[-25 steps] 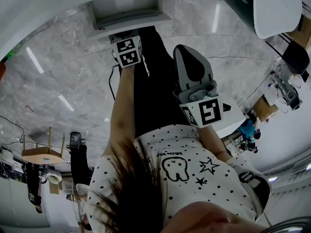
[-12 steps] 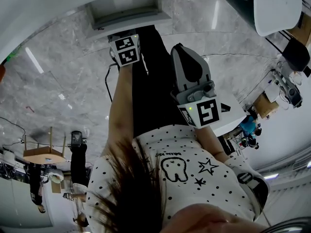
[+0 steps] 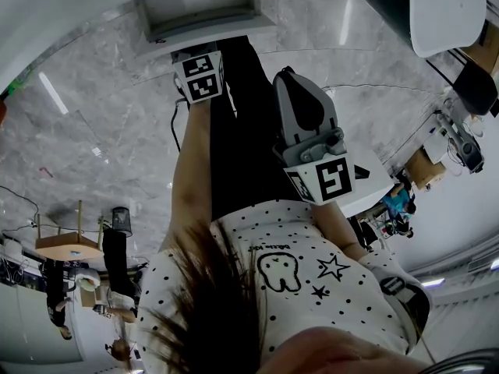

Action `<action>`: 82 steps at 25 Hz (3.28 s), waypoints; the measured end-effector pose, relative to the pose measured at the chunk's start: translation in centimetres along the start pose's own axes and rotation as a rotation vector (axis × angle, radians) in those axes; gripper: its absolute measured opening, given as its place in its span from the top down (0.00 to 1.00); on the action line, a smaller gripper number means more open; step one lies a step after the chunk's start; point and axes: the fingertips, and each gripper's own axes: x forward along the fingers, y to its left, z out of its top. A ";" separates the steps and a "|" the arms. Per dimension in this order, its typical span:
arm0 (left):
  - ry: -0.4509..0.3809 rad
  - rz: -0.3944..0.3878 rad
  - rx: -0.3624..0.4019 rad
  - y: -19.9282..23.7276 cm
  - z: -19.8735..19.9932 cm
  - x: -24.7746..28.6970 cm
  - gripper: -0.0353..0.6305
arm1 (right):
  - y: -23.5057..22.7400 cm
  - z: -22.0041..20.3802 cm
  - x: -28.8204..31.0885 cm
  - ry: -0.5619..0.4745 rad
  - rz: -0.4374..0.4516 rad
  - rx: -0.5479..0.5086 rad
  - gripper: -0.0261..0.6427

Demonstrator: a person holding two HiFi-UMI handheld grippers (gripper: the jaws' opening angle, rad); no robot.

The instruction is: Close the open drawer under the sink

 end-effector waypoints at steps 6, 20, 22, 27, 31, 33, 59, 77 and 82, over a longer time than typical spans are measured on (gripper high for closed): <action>-0.001 0.001 0.001 -0.2 0.1 -0.2 0.73 | -0.2 -0.2 -0.5 -0.001 0.000 0.020 0.94; -0.014 0.007 -0.004 -0.3 1.2 -0.3 0.74 | -0.9 -0.6 -1.5 -0.005 -0.022 0.044 0.94; -0.015 0.010 -0.006 -0.2 1.2 -0.3 0.74 | -0.8 -0.7 -1.5 -0.004 -0.021 0.045 0.94; -0.023 0.009 -0.005 0.3 1.7 0.1 0.74 | -0.6 -0.6 -0.9 -0.002 -0.018 0.045 0.94; -0.033 0.009 -0.003 0.4 2.1 0.2 0.74 | -0.5 -0.7 -0.8 0.002 -0.017 0.045 0.94; -0.038 0.008 -0.002 0.5 2.3 0.3 0.74 | -0.5 -0.7 -0.7 0.004 -0.017 0.045 0.94; -0.092 0.007 0.003 1.2 5.1 1.1 0.74 | -0.5 -1.2 -0.5 0.016 -0.022 0.048 0.94; -0.111 0.011 0.004 1.2 6.1 1.2 0.74 | -0.9 -1.0 -0.7 0.017 -0.034 0.054 0.94; -0.114 0.013 0.004 1.3 6.3 1.3 0.74 | -1.0 -1.0 -0.5 0.018 -0.036 0.056 0.94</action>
